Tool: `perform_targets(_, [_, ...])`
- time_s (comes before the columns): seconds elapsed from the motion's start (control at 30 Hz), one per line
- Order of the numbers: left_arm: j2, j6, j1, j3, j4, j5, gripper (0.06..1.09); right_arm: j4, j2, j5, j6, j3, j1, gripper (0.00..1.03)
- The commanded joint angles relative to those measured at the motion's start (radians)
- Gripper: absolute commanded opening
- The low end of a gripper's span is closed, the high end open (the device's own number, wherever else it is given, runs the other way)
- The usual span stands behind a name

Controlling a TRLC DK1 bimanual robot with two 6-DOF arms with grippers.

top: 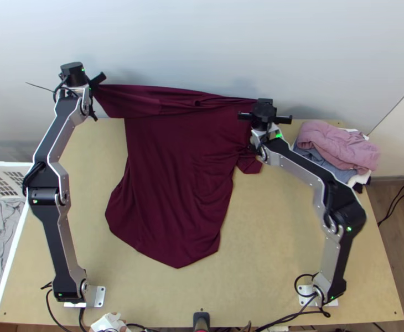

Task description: Fold the t-shirt

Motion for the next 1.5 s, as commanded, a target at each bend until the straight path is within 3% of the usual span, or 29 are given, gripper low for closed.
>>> perform_targets(0.0, [0.074,0.002,0.012,0.027,0.007,-0.016,0.10,0.003,0.135,0.106,-0.018,0.123,0.008,0.03])
perform_targets(0.23, [0.101,-0.002,0.022,0.036,0.013,-0.015,0.10,0.003,0.169,0.111,0.002,0.163,0.047,0.03])
perform_targets(0.37, [0.104,-0.022,0.020,0.044,0.013,-0.015,0.10,0.001,0.166,0.110,0.083,0.178,0.065,0.03])
perform_targets(0.4, [0.106,-0.024,0.020,0.044,0.013,-0.015,0.10,0.001,0.166,0.106,0.094,0.183,0.068,0.09])
perform_targets(0.5, [0.106,-0.024,0.018,0.044,0.002,-0.013,0.29,-0.028,0.177,0.090,0.094,0.201,0.083,0.39])
perform_targets(0.63, [0.095,-0.028,0.020,0.045,-0.045,0.011,0.82,-0.166,0.200,0.070,0.152,0.233,0.111,0.72])
perform_targets(0.73, [0.061,-0.054,0.023,0.047,-0.099,0.045,0.88,-0.275,0.221,0.071,0.206,0.272,0.123,0.82])
perform_targets(0.93, [-0.068,-0.159,0.014,0.047,-0.254,0.195,1.03,-0.290,0.232,0.059,0.199,0.310,0.136,0.97])
perform_targets(1.07, [-0.163,-0.160,-0.011,0.037,-0.354,0.251,1.03,-0.298,0.233,0.059,0.192,0.341,0.152,0.98])
perform_targets(1.3, [-0.353,-0.111,-0.063,-0.065,-0.575,0.306,1.04,-0.439,0.141,0.050,0.313,0.335,0.123,0.98])
perform_targets(1.47, [-0.520,-0.047,-0.153,-0.256,-0.612,0.306,1.03,-0.482,0.042,-0.039,0.371,0.286,0.082,0.93])
